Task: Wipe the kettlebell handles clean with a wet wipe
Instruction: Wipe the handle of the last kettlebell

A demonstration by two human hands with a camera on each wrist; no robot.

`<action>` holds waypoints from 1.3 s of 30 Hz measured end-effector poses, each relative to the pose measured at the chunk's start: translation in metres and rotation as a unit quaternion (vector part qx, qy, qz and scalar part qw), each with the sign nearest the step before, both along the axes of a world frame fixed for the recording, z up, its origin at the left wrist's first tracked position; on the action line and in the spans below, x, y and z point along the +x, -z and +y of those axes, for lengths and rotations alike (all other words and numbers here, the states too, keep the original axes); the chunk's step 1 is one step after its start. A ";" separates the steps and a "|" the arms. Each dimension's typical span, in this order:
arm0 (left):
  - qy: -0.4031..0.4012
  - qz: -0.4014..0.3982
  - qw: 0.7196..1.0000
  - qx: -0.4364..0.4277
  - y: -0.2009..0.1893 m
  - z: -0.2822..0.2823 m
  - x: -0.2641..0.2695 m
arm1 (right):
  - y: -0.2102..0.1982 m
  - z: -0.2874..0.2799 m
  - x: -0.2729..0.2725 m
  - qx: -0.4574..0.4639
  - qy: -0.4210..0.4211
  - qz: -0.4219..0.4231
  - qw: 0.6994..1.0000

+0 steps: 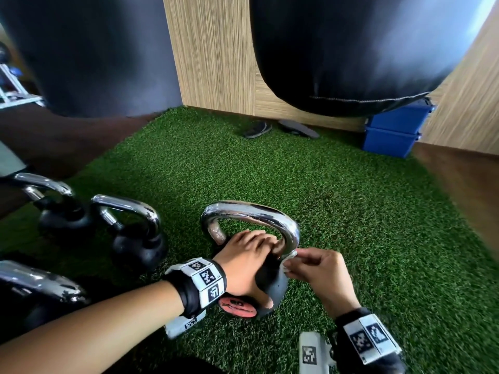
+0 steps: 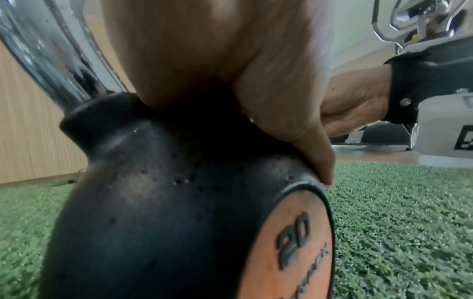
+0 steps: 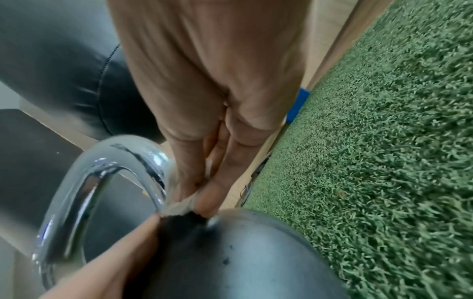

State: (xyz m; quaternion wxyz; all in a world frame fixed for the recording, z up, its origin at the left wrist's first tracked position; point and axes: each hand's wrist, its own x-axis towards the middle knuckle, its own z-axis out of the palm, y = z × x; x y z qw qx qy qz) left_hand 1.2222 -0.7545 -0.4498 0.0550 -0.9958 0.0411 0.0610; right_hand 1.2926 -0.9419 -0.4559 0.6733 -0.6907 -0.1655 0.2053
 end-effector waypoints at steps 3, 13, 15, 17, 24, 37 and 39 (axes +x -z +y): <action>0.026 0.043 0.999 -0.020 -0.022 -0.002 -0.004 | -0.007 -0.003 -0.004 -0.042 -0.008 -0.010 0.999; -0.080 -0.029 0.924 -0.374 -0.125 0.040 -0.059 | -0.105 -0.022 -0.038 -0.012 -0.084 -0.138 0.987; -0.127 -0.067 0.827 -0.544 -0.136 0.038 -0.064 | -0.119 -0.014 -0.044 0.023 -0.076 -0.193 0.978; -0.136 -0.077 0.756 -0.635 -0.143 0.033 -0.065 | -0.125 -0.001 -0.047 0.040 -0.065 -0.245 0.967; -0.085 -0.116 0.720 -0.679 -0.154 0.028 -0.064 | -0.135 0.041 -0.047 0.043 0.066 -0.425 0.902; -0.033 -0.323 0.854 -0.406 -0.109 0.043 -0.031 | -0.005 0.020 -0.009 0.026 -0.045 -0.036 0.998; -0.009 -0.325 0.871 -0.369 -0.100 0.037 -0.028 | 0.015 0.037 -0.013 -0.013 -0.008 -0.074 0.997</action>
